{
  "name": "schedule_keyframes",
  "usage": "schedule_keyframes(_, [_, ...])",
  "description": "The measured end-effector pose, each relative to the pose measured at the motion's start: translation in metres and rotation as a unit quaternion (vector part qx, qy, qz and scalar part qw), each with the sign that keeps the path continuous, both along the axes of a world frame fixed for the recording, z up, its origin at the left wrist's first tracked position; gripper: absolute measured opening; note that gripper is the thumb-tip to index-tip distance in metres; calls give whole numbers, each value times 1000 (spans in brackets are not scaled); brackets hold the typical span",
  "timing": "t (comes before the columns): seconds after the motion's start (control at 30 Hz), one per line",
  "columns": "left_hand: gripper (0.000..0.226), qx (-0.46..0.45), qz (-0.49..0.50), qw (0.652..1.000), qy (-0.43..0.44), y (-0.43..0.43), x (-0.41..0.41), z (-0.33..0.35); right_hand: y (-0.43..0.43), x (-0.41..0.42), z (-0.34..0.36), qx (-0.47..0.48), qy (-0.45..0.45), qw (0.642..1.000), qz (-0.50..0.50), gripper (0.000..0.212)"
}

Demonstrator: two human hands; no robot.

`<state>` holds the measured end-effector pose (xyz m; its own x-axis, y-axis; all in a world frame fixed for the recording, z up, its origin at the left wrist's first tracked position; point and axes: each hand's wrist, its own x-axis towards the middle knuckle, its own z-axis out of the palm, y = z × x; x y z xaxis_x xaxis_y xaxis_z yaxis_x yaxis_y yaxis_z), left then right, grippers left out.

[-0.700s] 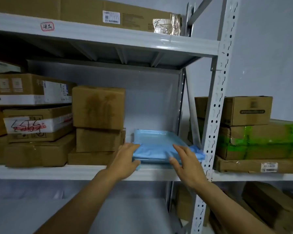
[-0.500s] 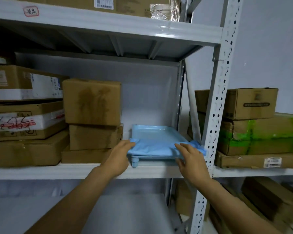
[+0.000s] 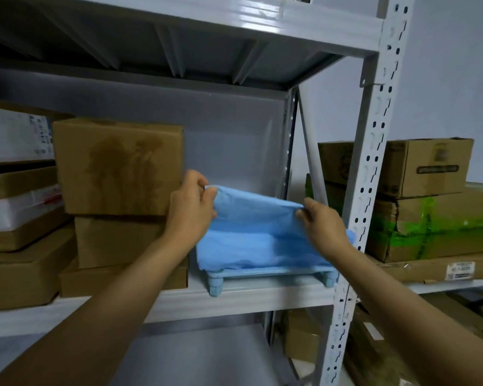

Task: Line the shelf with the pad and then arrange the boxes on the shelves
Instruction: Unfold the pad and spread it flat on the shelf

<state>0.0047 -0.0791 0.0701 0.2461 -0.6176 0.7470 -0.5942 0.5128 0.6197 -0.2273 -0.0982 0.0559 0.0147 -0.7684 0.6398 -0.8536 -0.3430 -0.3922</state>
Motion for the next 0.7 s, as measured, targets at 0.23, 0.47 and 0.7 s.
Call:
schedule_keyframes(0.23, [62, -38, -82, 987, -130, -3, -6, -5, -25, -9, 65, 45, -89, 990, 100, 20])
schedule_keyframes(0.47, [68, 287, -124, 850, -424, -20, -8, -38, -68, -8, 63, 87, -76, 991, 70, 22])
schedule_keyframes(0.7, [46, 282, -152, 873, -366, -29, -37, -38, -87, -12, 30, -2, 205, 979, -6, 51])
